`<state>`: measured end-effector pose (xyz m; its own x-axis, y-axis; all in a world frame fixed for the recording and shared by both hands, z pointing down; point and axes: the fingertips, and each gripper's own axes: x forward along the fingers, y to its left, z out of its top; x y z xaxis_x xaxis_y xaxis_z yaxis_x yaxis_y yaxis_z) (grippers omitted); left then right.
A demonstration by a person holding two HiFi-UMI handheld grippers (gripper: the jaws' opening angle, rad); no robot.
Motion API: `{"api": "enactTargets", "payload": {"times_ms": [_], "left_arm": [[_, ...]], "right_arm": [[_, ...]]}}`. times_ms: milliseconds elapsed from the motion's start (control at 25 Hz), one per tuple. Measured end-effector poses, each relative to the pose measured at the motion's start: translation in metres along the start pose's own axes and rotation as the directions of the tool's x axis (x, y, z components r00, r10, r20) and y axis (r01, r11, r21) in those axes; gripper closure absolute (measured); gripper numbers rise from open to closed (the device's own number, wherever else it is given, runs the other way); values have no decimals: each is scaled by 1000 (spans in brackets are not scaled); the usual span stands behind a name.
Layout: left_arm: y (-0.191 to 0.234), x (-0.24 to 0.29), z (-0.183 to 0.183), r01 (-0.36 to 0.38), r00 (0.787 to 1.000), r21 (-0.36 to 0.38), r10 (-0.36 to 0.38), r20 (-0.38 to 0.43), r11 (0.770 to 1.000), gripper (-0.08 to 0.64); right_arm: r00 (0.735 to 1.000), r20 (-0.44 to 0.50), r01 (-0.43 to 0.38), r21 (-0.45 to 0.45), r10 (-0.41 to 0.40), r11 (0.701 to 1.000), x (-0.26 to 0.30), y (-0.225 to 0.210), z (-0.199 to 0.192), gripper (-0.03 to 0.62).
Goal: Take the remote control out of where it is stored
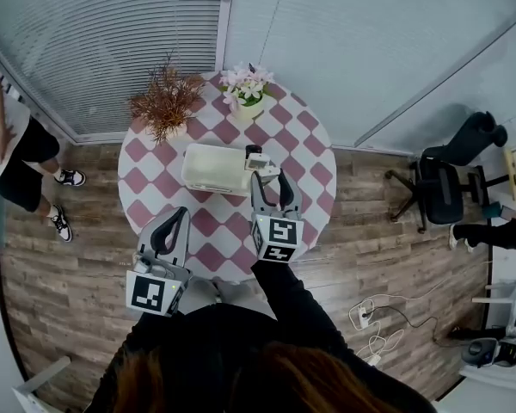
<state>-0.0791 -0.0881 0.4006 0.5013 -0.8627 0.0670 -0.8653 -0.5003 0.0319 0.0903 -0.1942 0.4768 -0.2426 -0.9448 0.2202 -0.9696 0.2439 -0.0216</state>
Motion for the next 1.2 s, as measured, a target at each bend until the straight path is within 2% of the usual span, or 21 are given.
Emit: {"api": "enactTargets", "payload": {"times_ms": [320,600,920,1200], "left_arm": [[-4,3,-1,12,1000,5,-12,6,1000,554],[-12,8,-1,29,1000,11,-29,2,1000,554],[-17,11,-3,42,999,14,-42,-5,999,554],[-15,6,-3,31,999,18,-31,-11,999,554]], "right_arm": [[999,46,-12,-34,13,999,-49,-8,10,351],[1000,15,6,-56,-6,998,-92,-22,-16,351],[993,-119,12,-53,-18,999,-107,-33,-70,351],[947,-320,24,-12,-26,1000,-100,-40,-149,351]]}}
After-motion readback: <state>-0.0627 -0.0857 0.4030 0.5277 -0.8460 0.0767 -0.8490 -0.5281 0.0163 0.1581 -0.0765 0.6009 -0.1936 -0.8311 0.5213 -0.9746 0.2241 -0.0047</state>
